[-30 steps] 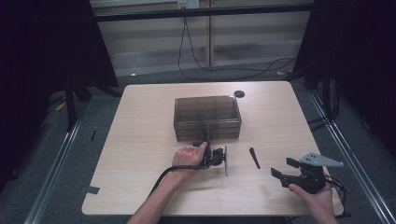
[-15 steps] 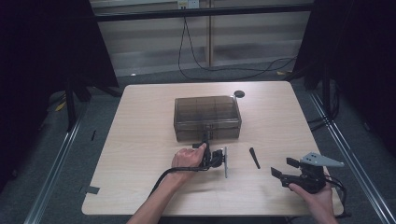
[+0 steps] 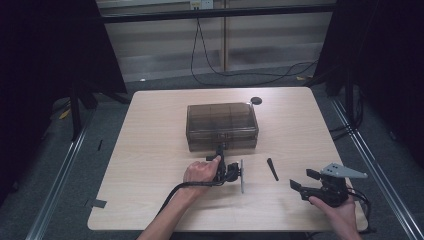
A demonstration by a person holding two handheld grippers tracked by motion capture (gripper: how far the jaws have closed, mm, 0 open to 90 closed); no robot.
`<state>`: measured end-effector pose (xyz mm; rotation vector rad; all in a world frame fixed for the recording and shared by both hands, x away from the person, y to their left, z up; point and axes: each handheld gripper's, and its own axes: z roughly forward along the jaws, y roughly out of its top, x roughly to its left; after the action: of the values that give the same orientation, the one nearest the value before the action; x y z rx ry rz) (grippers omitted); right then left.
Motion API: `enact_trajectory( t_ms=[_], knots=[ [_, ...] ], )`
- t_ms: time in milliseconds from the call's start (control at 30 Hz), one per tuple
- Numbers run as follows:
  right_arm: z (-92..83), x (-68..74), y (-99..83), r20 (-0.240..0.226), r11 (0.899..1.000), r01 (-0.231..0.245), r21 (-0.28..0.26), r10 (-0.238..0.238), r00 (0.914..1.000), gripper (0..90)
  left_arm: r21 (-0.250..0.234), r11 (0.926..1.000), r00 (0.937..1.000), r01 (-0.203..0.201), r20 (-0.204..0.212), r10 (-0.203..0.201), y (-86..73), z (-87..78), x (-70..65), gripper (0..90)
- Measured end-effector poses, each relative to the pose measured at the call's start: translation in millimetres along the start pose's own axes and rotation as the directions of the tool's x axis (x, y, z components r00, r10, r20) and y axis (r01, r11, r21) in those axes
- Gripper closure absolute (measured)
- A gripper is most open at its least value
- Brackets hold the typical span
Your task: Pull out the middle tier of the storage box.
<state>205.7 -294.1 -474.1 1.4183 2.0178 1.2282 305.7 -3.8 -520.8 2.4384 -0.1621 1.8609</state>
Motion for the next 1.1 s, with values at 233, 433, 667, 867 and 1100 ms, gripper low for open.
enact_trajectory(
  t_ms=[233, 433, 667, 867, 1100],
  knots=[
    [-0.9, 0.0, 0.0, 0.004, 1.000, -0.001, -0.004, 0.001, 1.0000, 22.1, -0.004, 0.9998, 0.9998, 0.019, 0.008, -0.019, -1.4, -3.7, -1.1, 80.5],
    [-0.2, 0.0, 0.1, 0.001, 1.000, -0.001, 0.001, 0.001, 1.0000, 22.2, -0.008, 0.9998, 0.9998, 0.019, 0.006, -0.018, -1.6, -7.6, -1.1, 80.5],
    [0.1, 0.2, 0.0, -0.002, 1.000, -0.003, 0.004, 0.003, 1.0000, 22.1, -0.016, 0.9998, 0.9999, 0.015, 0.001, -0.015, -2.3, -11.6, -2.5, 80.5],
    [0.1, 0.2, -0.1, -0.001, 1.000, -0.002, 0.005, 0.002, 1.0000, 22.0, -0.016, 0.9998, 0.9999, 0.012, -0.009, -0.012, -2.1, -14.5, -5.2, 80.6],
    [0.8, 0.1, -0.1, -0.001, 1.000, -0.002, 0.007, 0.002, 1.0000, 22.1, -0.019, 0.9997, 0.9999, 0.012, -0.006, -0.012, -2.9, -19.3, -6.2, 80.6]
  ],
)
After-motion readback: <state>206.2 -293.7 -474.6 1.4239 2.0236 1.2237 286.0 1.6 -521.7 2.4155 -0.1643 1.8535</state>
